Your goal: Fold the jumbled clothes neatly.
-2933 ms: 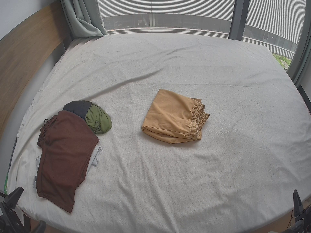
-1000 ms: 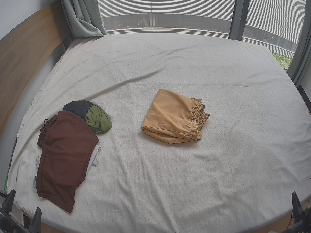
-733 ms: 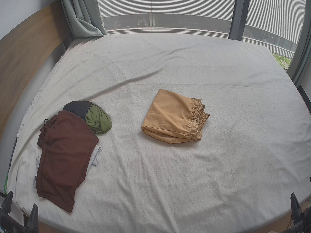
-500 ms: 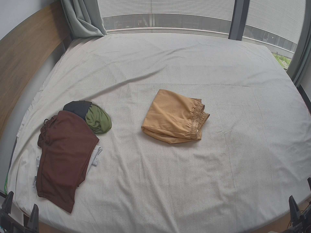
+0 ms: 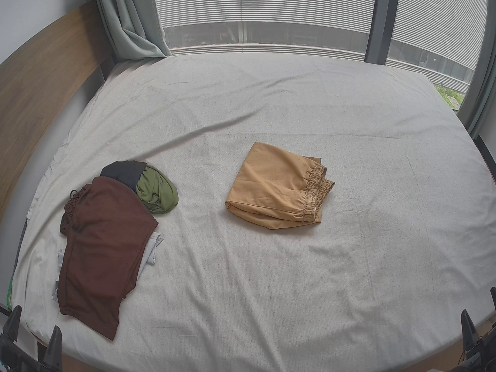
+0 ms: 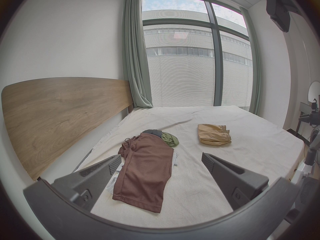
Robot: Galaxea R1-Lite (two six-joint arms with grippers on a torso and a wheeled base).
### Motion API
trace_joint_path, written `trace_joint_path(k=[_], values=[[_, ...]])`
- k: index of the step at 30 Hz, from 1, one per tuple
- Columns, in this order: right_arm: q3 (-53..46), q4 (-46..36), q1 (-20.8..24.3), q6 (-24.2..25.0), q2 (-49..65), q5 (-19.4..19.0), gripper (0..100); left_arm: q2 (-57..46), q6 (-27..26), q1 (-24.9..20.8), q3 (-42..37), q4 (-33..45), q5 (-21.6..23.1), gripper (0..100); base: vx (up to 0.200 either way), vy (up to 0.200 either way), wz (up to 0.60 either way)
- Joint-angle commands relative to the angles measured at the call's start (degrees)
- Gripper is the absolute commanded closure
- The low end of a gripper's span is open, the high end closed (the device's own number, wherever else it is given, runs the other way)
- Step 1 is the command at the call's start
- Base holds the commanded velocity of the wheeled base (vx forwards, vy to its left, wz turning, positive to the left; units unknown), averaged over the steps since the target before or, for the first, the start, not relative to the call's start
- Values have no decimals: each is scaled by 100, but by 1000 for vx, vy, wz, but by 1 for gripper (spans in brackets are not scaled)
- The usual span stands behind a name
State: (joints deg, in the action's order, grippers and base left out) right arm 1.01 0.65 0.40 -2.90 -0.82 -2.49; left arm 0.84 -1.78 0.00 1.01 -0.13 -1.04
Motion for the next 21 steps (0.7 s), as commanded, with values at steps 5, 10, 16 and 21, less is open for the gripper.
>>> trace_joint_path(k=[5, 10, 16, 21], values=[[-92, -47, 4, 290, 82, 249, 0, -84, 37, -9, -101, -4, -2, 0, 0, 0, 0], [-101, -21, 13, 334, 82, 240, 0, -84, 73, -9, -92, -4, -11, 0, 0, 0, 0], [-101, -47, 13, 317, 82, 161, 0, -84, 108, -9, -92, -4, -11, 0, 0, 0, 0], [-101, -47, 4, 308, 82, 178, 0, -84, 152, -9, -92, 5, -28, 0, 0, 0, 0]])
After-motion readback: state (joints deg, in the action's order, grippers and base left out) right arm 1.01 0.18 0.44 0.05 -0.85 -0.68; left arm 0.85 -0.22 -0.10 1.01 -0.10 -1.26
